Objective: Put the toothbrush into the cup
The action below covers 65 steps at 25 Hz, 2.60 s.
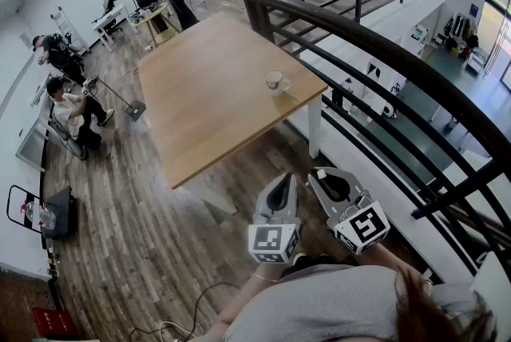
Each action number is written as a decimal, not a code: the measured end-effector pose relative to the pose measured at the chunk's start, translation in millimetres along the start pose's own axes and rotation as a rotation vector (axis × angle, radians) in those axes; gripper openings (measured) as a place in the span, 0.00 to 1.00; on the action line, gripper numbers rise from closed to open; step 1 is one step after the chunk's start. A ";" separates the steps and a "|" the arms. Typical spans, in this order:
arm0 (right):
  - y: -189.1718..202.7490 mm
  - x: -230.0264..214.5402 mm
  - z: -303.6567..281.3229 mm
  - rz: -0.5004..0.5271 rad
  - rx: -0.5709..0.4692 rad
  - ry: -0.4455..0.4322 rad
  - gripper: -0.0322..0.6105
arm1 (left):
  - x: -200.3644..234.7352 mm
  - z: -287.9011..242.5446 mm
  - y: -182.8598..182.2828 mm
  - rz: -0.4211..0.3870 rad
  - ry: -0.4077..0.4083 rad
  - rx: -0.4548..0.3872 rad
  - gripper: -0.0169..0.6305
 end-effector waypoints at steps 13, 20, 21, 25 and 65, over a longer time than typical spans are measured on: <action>-6.3 -0.7 -4.7 0.027 -0.025 -0.011 0.08 | 5.3 -6.3 -2.1 0.004 -0.003 -0.004 0.03; -11.6 -5.6 8.7 0.040 -0.055 -0.001 0.08 | -5.9 -8.7 -2.2 -0.003 -0.011 -0.009 0.03; -10.9 -7.5 11.0 0.038 -0.057 -0.001 0.08 | -8.5 -9.6 -2.2 -0.005 -0.013 -0.013 0.03; -4.9 -13.7 21.6 0.024 -0.069 -0.003 0.08 | -18.8 -11.0 2.5 -0.002 -0.037 -0.015 0.03; 20.2 -201.8 -183.1 0.013 -0.093 0.055 0.08 | 122.2 -261.1 0.6 0.013 0.030 0.047 0.03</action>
Point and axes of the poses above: the fingertips, and each gripper's own axes: z backward along the fingers, x to its left, y out of its underside, the point moved 8 cm from there along z, backward along the fingers, and after that the axes turned 13 degrees about -y, right-handed, at the moved point
